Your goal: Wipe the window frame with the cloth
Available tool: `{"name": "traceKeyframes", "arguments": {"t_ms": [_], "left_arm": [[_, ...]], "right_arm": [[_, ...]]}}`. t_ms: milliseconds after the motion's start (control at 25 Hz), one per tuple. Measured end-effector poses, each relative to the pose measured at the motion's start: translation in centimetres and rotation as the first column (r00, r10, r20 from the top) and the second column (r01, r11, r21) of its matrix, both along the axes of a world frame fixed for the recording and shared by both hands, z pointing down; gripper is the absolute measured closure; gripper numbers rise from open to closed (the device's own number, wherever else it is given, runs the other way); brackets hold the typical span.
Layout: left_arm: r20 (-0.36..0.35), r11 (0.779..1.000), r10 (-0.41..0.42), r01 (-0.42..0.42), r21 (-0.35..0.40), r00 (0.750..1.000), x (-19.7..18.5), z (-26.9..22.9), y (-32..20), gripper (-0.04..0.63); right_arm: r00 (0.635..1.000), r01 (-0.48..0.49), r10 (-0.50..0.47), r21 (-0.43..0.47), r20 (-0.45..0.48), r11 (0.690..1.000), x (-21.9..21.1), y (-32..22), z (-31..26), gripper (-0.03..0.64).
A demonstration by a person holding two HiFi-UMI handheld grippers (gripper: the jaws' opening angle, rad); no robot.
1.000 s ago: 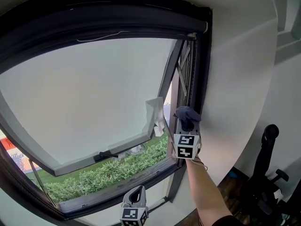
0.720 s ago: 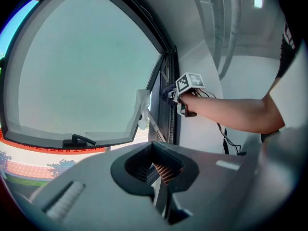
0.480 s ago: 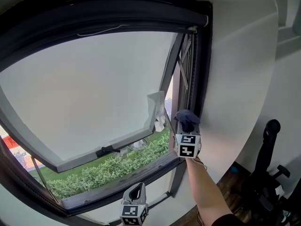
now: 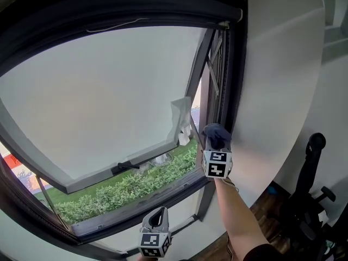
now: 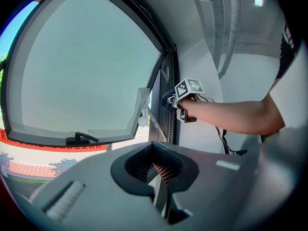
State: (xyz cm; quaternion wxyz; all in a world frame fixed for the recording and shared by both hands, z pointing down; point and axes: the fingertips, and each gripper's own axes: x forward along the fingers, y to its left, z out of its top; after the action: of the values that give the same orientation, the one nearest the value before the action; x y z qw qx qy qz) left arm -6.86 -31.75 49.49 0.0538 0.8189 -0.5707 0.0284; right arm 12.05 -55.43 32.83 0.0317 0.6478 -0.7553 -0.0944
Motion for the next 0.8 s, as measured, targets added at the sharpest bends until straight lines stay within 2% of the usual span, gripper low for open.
{"name": "traceKeyframes", "arguments": {"t_ms": [560, 800], "left_arm": [[-0.013, 0.999, 0.009, -0.010, -0.041, 1.000, 1.0, 0.1, 0.7, 0.586], [-0.006, 0.999, 0.003, -0.003, -0.036, 1.000, 0.6, 0.2, 0.6, 0.586]], "right_arm": [[1.000, 0.015, -0.017, -0.107, -0.015, 0.994, 0.0, -0.1, 4.5, 0.551], [1.000, 0.004, -0.007, -0.122, -0.021, 0.993, -0.1, -0.2, 6.1, 0.551]]}}
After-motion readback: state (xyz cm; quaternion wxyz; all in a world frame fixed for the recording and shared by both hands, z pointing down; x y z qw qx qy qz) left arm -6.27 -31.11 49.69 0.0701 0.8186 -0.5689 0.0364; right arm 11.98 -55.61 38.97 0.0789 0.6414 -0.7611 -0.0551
